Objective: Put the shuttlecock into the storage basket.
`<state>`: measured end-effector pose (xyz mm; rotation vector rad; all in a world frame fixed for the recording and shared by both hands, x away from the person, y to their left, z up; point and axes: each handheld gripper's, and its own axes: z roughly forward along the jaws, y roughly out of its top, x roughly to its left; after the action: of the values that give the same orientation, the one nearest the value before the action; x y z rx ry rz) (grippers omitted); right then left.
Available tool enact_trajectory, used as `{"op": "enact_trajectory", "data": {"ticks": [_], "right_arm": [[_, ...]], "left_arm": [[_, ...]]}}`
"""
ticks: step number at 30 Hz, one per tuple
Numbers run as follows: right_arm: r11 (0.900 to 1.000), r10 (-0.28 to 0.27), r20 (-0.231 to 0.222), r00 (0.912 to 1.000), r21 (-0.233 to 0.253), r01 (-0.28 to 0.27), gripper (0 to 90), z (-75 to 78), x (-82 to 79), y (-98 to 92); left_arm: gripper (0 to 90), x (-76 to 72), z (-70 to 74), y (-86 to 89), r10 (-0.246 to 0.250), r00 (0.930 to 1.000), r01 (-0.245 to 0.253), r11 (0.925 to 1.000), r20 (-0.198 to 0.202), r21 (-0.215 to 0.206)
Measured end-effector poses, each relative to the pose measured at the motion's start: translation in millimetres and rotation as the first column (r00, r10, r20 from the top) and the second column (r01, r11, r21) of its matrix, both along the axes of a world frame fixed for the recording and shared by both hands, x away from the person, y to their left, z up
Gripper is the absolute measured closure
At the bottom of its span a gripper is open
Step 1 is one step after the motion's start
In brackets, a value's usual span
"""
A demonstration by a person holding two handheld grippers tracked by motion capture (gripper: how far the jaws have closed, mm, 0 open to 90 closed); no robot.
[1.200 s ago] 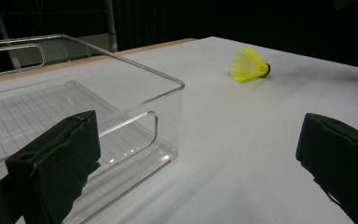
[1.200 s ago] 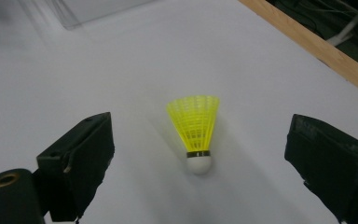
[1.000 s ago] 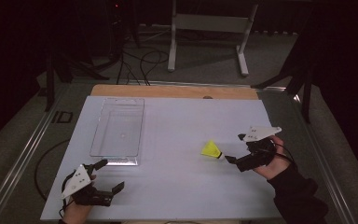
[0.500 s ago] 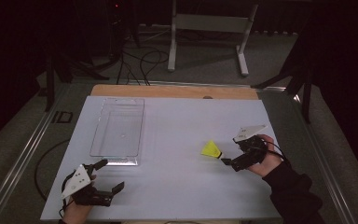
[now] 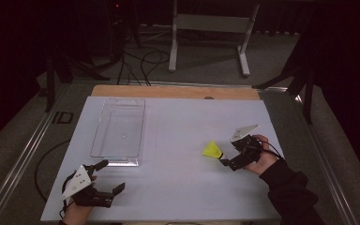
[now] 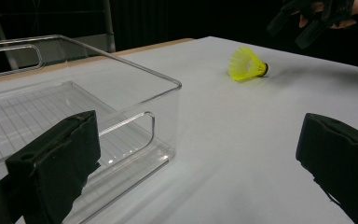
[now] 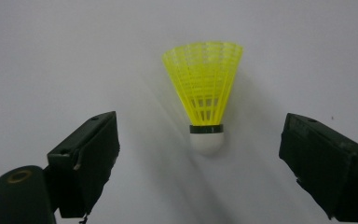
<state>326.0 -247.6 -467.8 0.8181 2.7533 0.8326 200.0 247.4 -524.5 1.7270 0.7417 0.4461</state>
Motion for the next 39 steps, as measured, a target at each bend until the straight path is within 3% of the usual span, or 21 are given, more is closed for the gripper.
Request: {"op": "enact_trajectory", "data": {"ticks": [18, 22, 30, 36, 37, 39], "right_arm": [[0.997, 0.005, -0.075, 0.9971, -0.079, -0.011, 18.5, -23.0, 13.5, 7.7], [0.992, -0.001, -0.09, 0.996, -0.127, -0.011, 24.4, -27.3, 16.2, 11.0], [0.985, 0.005, -0.102, 0.9947, -0.171, -0.023, 24.6, -30.3, 18.9, 13.8], [0.982, 0.002, -0.12, 0.9928, -0.188, -0.024, 32.5, -33.4, 21.2, 15.3], [0.982, 0.008, -0.131, 0.9913, -0.187, -0.033, 38.7, -35.1, 22.7, 15.4], [0.982, 0.013, -0.137, 0.9904, -0.186, -0.039, 42.5, -35.7, 23.1, 15.5]], "left_arm": [[0.5, 0.4, -0.5, -0.3, -0.012, 0.9999, 0.012, 0.9999, -0.008, 0.005], [0.5, 0.4, -0.5, 0.0, -0.009, 0.9999, 0.009, 1.0, -0.009, 0.002], [0.5, 0.6, -0.7, -0.3, -0.013, 0.9998, 0.013, 0.9999, -0.014, 0.005], [0.5, 0.6, -0.8, -0.3, -0.012, 0.9998, 0.012, 0.9999, -0.016, 0.005], [0.5, 0.6, -0.8, -0.2, -0.012, 0.9998, 0.013, 0.9999, -0.016, 0.003], [0.5, 0.7, -0.9, -0.2, -0.011, 0.9998, 0.011, 0.9999, -0.016, 0.004]]}}
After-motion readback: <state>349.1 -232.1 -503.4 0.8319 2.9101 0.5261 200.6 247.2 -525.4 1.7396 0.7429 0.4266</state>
